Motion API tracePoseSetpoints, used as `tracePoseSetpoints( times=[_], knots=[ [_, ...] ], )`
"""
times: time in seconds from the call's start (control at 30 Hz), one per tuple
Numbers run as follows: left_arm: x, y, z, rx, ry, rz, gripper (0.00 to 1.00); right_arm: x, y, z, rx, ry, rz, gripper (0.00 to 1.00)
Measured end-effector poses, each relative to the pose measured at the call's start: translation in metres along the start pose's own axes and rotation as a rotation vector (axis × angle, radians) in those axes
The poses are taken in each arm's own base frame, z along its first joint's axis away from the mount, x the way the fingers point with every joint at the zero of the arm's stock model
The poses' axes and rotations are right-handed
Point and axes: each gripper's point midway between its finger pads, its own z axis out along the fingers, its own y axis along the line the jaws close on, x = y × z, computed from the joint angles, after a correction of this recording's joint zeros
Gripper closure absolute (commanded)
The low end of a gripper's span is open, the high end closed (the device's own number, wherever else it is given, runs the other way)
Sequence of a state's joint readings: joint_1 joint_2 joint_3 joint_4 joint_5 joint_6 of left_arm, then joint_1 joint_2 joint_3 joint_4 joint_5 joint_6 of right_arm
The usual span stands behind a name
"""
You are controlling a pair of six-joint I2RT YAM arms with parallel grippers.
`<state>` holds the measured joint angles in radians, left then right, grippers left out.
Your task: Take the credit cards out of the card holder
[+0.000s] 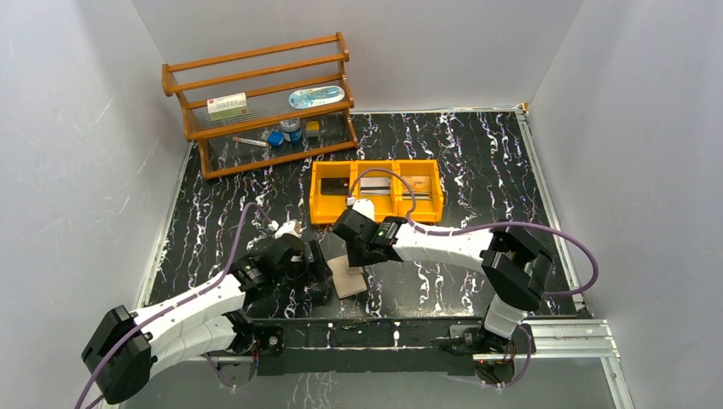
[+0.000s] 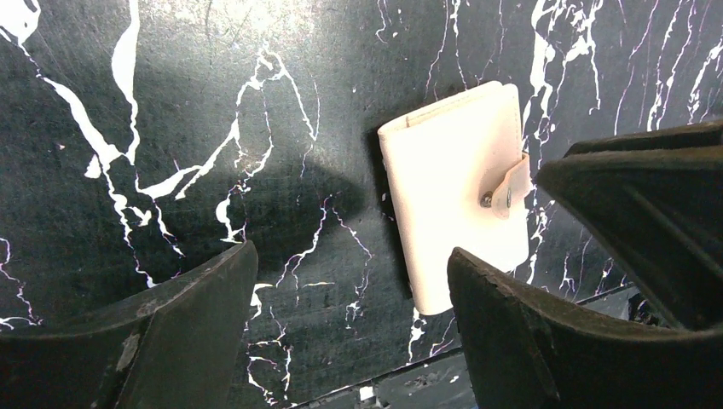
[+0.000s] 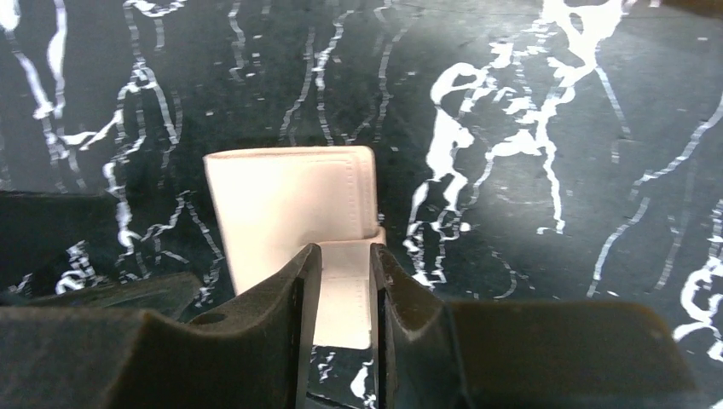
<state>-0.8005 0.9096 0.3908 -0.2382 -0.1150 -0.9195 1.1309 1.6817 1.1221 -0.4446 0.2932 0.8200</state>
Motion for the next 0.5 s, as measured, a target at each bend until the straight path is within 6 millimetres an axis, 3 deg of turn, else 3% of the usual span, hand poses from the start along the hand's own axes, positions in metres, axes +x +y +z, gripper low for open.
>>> tracePoseSetpoints(
  times=[0.1,0.23,0.33,0.5],
  knots=[
    [0.001,0.000,0.001,-0.004,0.004,0.004,0.18,-0.001,-0.011,0.001,0.055,0.001,-0.005,0.64],
    [0.001,0.001,0.002,-0.007,0.006,0.005,0.18,0.003,-0.018,0.001,0.087,0.018,-0.021,0.53],
    [0.000,0.001,0.001,-0.007,0.004,0.005,0.18,0.004,-0.015,0.000,0.069,0.022,-0.026,0.44],
    [-0.003,0.001,-0.001,-0.009,-0.016,-0.003,0.18,0.000,0.003,-0.006,-0.008,0.009,-0.036,0.44]
  ],
)
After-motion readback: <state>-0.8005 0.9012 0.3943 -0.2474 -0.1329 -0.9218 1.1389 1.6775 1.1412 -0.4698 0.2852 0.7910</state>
